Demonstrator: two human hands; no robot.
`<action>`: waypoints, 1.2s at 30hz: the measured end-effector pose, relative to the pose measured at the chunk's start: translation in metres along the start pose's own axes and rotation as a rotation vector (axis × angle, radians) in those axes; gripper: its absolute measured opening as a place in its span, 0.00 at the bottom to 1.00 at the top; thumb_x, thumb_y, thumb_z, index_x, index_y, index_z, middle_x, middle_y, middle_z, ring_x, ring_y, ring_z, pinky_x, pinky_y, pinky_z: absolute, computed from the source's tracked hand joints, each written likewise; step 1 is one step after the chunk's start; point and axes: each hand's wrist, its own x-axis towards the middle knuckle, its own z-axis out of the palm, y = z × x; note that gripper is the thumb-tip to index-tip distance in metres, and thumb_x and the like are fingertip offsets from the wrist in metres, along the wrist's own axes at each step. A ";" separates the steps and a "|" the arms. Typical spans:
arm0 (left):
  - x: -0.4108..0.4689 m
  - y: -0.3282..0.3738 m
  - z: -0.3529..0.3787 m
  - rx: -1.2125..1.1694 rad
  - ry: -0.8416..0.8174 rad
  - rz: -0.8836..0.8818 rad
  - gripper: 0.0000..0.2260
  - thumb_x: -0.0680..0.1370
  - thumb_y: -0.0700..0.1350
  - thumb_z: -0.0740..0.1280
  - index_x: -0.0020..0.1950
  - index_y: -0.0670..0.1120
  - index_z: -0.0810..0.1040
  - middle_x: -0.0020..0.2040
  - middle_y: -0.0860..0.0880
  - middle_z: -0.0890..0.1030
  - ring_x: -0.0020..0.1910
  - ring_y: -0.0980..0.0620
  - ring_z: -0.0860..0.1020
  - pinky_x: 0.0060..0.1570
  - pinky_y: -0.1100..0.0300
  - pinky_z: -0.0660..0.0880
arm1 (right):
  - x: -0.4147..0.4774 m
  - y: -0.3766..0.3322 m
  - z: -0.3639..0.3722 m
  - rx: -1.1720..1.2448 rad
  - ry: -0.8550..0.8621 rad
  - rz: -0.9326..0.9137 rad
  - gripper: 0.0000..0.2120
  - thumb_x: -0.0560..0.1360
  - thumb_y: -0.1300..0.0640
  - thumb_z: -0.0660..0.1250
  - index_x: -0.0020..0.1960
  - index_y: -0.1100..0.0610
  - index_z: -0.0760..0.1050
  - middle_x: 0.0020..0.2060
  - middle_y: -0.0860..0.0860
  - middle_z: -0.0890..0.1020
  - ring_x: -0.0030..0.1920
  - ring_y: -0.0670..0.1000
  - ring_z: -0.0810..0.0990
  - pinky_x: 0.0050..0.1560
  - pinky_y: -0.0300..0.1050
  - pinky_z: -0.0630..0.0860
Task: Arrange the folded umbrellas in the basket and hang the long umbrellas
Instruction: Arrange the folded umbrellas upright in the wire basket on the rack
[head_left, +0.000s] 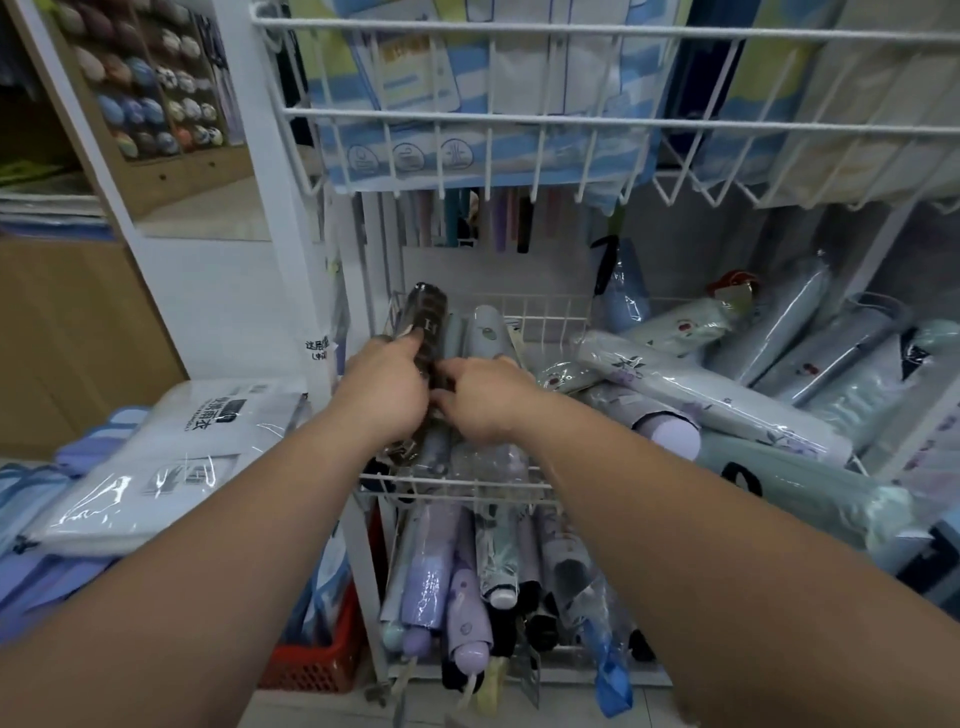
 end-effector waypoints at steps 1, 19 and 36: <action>-0.001 0.001 0.001 0.036 0.004 0.003 0.25 0.79 0.42 0.61 0.76 0.54 0.67 0.70 0.40 0.69 0.66 0.35 0.70 0.65 0.45 0.71 | -0.001 0.003 -0.008 -0.031 0.003 -0.017 0.18 0.82 0.44 0.56 0.68 0.48 0.72 0.64 0.55 0.77 0.65 0.60 0.71 0.61 0.52 0.71; -0.002 0.152 0.066 -0.346 -0.303 0.230 0.19 0.82 0.50 0.64 0.74 0.57 0.71 0.70 0.50 0.77 0.64 0.48 0.78 0.63 0.61 0.72 | -0.100 0.215 -0.091 0.108 0.166 0.208 0.21 0.76 0.45 0.70 0.68 0.46 0.76 0.56 0.50 0.81 0.57 0.51 0.79 0.61 0.42 0.73; 0.012 0.146 0.058 -0.936 -0.126 0.172 0.24 0.83 0.44 0.64 0.77 0.60 0.65 0.66 0.49 0.77 0.56 0.53 0.80 0.58 0.59 0.77 | -0.089 0.182 -0.108 0.234 0.295 0.020 0.26 0.77 0.53 0.70 0.73 0.45 0.68 0.57 0.44 0.78 0.46 0.42 0.78 0.48 0.34 0.72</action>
